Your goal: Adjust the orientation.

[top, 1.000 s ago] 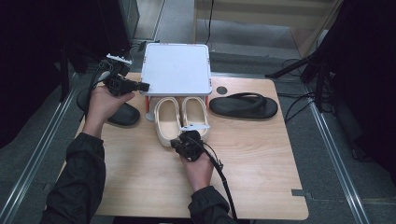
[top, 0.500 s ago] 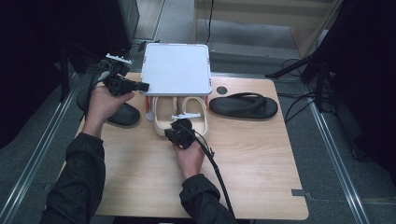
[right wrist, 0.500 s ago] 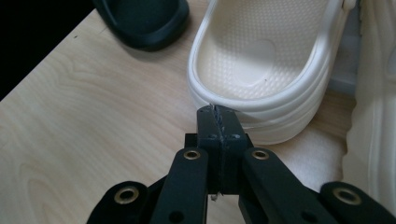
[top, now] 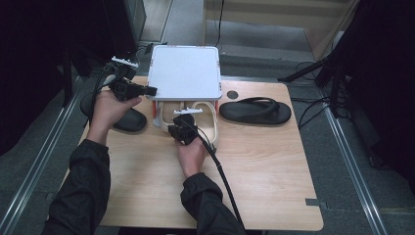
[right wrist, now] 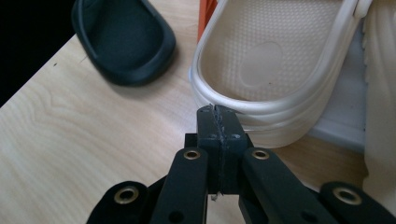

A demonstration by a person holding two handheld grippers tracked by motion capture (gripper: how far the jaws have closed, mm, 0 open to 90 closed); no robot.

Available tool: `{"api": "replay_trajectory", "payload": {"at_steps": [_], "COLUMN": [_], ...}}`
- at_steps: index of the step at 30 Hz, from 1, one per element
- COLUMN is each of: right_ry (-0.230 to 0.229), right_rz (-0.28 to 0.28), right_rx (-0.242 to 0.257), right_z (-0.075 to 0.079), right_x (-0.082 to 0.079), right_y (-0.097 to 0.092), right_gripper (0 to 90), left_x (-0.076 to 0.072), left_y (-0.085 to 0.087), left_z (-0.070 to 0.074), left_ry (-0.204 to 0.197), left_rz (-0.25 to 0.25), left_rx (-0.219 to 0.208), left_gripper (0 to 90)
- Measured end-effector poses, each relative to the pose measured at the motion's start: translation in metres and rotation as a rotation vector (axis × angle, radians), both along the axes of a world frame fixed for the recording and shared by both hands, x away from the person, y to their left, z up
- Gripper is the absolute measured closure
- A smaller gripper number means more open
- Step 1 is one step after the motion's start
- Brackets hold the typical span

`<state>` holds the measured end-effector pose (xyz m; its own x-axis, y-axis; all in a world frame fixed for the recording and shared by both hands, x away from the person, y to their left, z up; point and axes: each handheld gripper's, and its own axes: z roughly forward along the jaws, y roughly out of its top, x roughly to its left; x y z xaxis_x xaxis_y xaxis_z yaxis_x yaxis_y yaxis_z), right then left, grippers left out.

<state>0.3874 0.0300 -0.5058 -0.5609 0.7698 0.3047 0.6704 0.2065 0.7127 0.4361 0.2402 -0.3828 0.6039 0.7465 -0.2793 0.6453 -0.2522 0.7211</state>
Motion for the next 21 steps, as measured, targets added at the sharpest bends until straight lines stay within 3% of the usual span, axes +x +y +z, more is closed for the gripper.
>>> {"api": "replay_trajectory", "payload": {"at_steps": [7,13,17,21], "right_ry": [-0.016,0.005,0.018,0.001], "right_rz": [-0.018,-0.038,-0.014,0.018], "right_rx": [-0.03,0.001,0.0,0.006], "right_z": [0.001,-0.002,-0.001,0.008], "right_x": [0.012,0.019,0.017,0.005], "right_y": [0.011,0.012,0.011,0.006], "right_gripper": [90.0,90.0,90.0,90.0], "left_x": [-0.001,0.0,0.0,0.0], "left_y": [-0.003,-0.001,-0.002,-0.001], "left_z": [0.0,-0.001,0.0,-0.001], "left_ry": [-0.01,-0.004,-0.005,-0.004], "left_rz": [0.001,0.001,0.001,0.002], "left_rx": [0.009,-0.004,-0.003,-0.004], "left_gripper": [89.9,89.8,89.8,89.8]}}
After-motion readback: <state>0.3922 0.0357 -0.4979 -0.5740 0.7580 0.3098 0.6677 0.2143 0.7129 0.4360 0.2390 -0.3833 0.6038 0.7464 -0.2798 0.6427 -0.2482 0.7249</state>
